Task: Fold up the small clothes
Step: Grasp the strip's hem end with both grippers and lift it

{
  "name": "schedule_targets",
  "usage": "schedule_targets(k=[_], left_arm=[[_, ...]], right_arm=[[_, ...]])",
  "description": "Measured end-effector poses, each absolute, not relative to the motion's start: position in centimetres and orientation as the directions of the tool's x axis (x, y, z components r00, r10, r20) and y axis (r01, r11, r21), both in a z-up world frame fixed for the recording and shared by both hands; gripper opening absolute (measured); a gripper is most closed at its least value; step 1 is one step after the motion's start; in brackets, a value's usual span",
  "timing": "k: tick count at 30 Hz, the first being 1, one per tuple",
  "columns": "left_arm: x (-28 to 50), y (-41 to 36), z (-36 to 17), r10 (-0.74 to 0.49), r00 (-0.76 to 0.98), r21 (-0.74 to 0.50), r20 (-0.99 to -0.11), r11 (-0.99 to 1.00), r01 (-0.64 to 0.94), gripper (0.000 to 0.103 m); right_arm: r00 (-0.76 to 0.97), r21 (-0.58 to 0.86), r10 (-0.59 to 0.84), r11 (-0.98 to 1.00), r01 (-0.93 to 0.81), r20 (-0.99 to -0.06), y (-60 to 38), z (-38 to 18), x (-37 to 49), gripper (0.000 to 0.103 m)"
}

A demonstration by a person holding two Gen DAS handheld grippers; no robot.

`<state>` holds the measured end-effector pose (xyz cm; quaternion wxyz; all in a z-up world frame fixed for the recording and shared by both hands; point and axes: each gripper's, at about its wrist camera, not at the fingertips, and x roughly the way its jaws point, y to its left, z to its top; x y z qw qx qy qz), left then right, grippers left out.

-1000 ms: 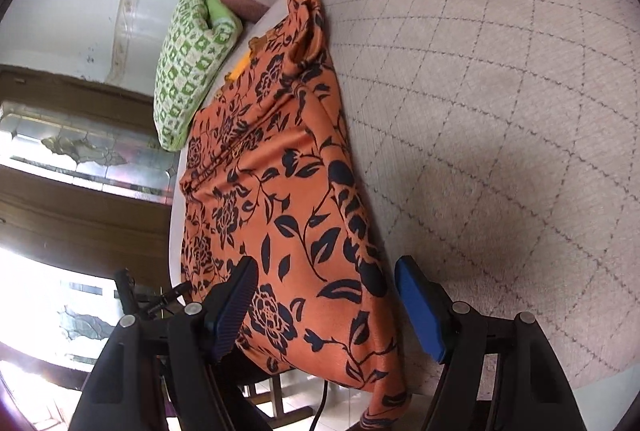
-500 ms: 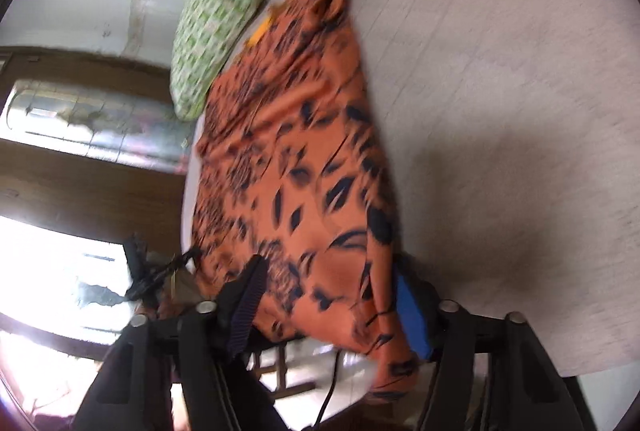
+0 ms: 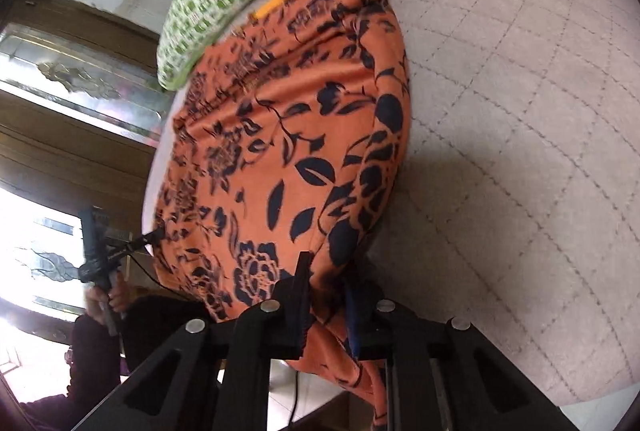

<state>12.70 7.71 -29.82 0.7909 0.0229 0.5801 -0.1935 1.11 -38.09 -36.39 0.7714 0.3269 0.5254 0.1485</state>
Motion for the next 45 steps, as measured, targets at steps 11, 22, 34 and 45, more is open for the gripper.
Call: schedule_targets(k=[11,22,34,45], left_arm=[[12.1,6.5,-30.2,-0.249,0.223,-0.151,-0.942,0.912,0.382,0.011],[12.9,8.7,-27.4,-0.519,0.216,-0.431,-0.827,0.832,0.35,0.008],[23.1,7.9,-20.5,-0.65,0.341,-0.553,-0.679,0.759,0.344,0.009],[36.8,8.4,-28.7,-0.544,0.491,-0.654,-0.681,0.753,-0.072,0.011]], right_arm=[[0.399,0.686,0.6,0.719,0.111,-0.694,-38.4,-36.8,0.2,0.02],[0.512,0.661,0.568,0.751,0.0,-0.645,-36.7,-33.5,0.7,0.011],[0.746,0.898,0.615,0.437,-0.054,-0.255,-43.3,-29.7,9.5,0.01],[0.834,0.908,0.367,0.239,0.344,-0.412,-51.1,-38.3,21.2,0.072]])
